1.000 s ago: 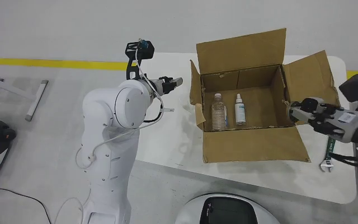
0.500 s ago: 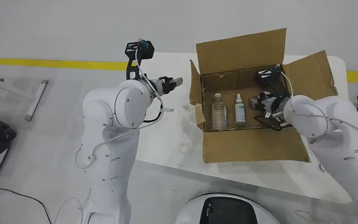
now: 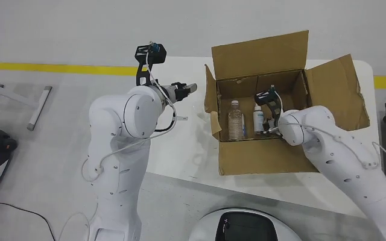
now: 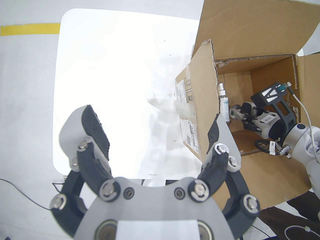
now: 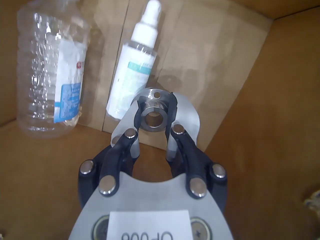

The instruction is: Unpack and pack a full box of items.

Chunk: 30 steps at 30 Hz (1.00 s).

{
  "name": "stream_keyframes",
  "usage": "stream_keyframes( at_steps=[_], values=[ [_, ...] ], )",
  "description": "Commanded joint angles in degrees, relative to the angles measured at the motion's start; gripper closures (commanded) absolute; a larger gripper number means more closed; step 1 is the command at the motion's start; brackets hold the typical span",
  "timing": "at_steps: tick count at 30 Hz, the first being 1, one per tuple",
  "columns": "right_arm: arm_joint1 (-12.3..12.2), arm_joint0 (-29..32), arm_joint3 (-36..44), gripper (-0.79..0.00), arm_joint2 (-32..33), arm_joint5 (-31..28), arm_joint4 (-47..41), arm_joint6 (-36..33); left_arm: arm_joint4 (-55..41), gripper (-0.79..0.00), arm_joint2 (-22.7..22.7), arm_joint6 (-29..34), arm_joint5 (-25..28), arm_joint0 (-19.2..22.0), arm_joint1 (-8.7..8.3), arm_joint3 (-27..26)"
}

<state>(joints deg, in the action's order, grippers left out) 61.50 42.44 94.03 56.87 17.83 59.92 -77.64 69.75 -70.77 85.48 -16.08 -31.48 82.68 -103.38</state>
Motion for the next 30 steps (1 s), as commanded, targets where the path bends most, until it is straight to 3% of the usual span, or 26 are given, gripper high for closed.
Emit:
stream_keyframes(
  at_steps=[1, 7, 20, 30],
  values=[
    [0.1, -0.1, 0.5, 0.000, -0.3, 0.1, 0.7, -2.4, 0.0, -0.785, 0.0, 0.0, 0.0, 0.0, 0.00, 0.0],
    [0.4, 0.1, 2.4, 0.000, -0.6, 0.4, 1.1, -6.2, 0.0, -0.785, 0.0, 0.0, 0.0, 0.0, 0.00, 0.0],
    [0.8, 0.6, 0.7, 0.000, 1.7, 1.5, 3.6, -5.0, 0.0, -0.785, 0.0, 0.0, 0.0, 0.0, 0.00, 0.0],
    [1.0, 4.3, 6.8, 0.000, 2.1, -1.0, 2.1, -9.8, 0.0, -0.785, 0.0, 0.0, 0.0, 0.0, 0.00, 0.0]
  ],
)
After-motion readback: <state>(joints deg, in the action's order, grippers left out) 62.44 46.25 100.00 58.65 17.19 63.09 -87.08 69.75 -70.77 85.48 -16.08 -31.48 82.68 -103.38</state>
